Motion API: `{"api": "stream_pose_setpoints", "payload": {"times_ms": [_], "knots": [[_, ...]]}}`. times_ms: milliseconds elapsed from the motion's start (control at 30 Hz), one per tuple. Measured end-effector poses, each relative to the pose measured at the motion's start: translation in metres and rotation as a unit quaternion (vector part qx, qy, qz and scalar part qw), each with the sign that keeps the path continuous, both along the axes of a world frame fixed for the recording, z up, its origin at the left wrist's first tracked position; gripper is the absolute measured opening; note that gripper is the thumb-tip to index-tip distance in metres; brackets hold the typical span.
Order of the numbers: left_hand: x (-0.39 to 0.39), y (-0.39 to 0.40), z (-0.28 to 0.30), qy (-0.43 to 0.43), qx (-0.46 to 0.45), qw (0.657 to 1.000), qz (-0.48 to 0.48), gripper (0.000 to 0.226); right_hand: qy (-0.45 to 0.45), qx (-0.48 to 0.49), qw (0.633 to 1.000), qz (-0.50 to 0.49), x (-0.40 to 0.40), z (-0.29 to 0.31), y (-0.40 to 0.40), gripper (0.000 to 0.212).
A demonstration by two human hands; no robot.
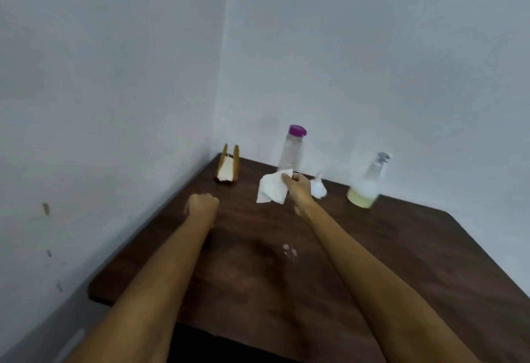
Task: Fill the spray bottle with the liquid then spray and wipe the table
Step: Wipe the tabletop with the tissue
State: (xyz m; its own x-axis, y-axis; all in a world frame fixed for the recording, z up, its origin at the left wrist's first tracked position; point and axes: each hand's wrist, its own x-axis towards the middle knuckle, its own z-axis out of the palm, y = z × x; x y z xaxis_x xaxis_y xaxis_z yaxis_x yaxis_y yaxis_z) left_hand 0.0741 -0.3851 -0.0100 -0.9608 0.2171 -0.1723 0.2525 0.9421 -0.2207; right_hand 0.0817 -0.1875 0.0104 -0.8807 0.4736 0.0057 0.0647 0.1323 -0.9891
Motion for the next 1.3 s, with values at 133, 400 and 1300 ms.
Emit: {"api": "stream_pose_setpoints", "payload": {"times_ms": [133, 400, 1300], "knots": [[0.041, 0.004, 0.011, -0.007, 0.049, 0.999, 0.009, 0.065, -0.035, 0.256, 0.963, -0.078, 0.075, -0.004, 0.07, 0.028], [0.086, 0.036, 0.004, -0.092, -0.109, 0.989, 0.025, 0.051, -0.172, 0.49, 0.854, -0.046, 0.178, -0.075, 0.155, 0.031], [0.084, 0.014, -0.011, -0.074, 0.057, 0.994, 0.049, 0.085, -0.162, 0.421, 0.891, 0.062, 0.166, -0.07, 0.06, 0.04]]}}
